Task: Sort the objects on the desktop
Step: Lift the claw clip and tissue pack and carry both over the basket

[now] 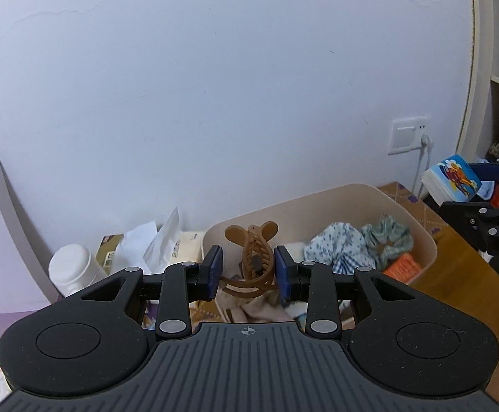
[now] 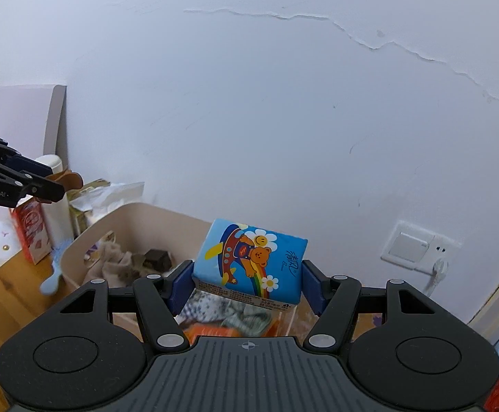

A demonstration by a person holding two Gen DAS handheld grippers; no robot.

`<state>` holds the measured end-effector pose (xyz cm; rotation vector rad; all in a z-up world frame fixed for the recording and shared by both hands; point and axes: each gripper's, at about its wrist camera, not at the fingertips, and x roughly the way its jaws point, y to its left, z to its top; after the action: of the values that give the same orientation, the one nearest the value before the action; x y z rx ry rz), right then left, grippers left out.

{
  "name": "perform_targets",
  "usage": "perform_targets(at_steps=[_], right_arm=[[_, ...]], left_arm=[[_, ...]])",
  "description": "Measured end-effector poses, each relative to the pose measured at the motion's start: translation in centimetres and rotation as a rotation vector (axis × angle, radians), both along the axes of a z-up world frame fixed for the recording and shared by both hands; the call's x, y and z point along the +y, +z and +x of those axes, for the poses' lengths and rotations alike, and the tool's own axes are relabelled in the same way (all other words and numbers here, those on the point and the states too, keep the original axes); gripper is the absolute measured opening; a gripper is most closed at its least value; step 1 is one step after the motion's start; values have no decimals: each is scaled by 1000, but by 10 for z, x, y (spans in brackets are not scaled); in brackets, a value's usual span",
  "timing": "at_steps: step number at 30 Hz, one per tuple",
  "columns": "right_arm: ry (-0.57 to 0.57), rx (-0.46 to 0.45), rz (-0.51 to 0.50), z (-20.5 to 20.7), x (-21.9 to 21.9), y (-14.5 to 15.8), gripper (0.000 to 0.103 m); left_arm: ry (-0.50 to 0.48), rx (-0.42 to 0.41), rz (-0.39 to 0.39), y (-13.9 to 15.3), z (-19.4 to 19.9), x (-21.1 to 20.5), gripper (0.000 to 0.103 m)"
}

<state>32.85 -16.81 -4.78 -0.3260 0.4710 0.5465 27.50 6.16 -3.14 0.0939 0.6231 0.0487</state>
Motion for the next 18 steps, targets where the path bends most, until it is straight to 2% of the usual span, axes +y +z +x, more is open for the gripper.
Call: perform_targets(at_steps=[9,18], right_arm=[[-4,6,-7,24,11,-3,63],[13,64,-67,46,30,-25,63]], left_arm=[[-16,40,-41,-10,32,-3,33],[-17,98,-56,-33,51,-13,33]])
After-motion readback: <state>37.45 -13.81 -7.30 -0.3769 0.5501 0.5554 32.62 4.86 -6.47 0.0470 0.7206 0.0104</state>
